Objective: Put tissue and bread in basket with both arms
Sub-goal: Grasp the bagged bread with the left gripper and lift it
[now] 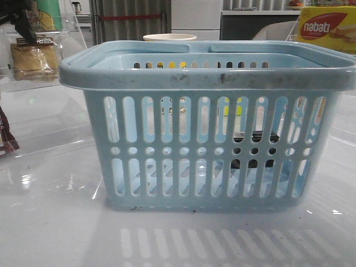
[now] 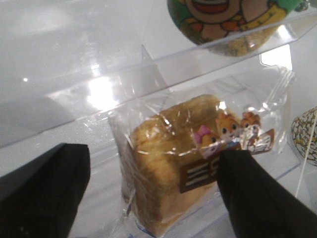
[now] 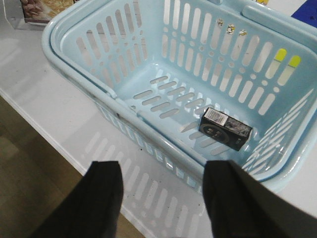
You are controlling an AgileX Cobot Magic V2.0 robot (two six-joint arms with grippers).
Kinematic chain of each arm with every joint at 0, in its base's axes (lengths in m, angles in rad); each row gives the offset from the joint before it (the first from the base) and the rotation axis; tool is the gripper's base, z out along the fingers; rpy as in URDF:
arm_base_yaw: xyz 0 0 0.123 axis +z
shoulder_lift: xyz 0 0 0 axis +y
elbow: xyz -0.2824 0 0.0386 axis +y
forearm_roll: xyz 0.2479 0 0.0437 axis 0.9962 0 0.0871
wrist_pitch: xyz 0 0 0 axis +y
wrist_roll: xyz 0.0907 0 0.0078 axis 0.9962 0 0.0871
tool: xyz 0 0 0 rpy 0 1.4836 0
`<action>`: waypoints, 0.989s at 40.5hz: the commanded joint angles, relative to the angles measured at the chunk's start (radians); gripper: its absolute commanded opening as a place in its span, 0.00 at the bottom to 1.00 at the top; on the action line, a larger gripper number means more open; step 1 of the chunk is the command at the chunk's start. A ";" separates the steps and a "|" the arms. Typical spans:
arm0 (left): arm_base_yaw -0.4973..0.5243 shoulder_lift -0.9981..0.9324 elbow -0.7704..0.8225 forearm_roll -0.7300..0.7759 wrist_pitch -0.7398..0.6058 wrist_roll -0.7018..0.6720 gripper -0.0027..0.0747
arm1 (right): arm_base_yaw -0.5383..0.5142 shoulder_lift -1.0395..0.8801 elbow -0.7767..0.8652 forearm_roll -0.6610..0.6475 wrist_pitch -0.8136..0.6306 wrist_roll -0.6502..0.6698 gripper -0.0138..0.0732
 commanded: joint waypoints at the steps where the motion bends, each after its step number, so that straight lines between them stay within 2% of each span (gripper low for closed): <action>1: -0.003 -0.043 -0.038 -0.030 -0.073 0.004 0.74 | 0.000 -0.009 -0.026 0.027 -0.060 -0.011 0.71; 13: -0.003 -0.043 -0.038 -0.030 -0.075 0.004 0.33 | 0.000 -0.009 -0.026 0.027 -0.060 -0.011 0.71; 20: -0.003 -0.059 -0.038 -0.030 -0.045 0.004 0.15 | 0.000 -0.009 -0.026 0.027 -0.060 -0.011 0.71; 40: -0.005 -0.266 -0.038 -0.030 0.078 0.017 0.15 | 0.000 -0.009 -0.026 0.027 -0.060 -0.011 0.71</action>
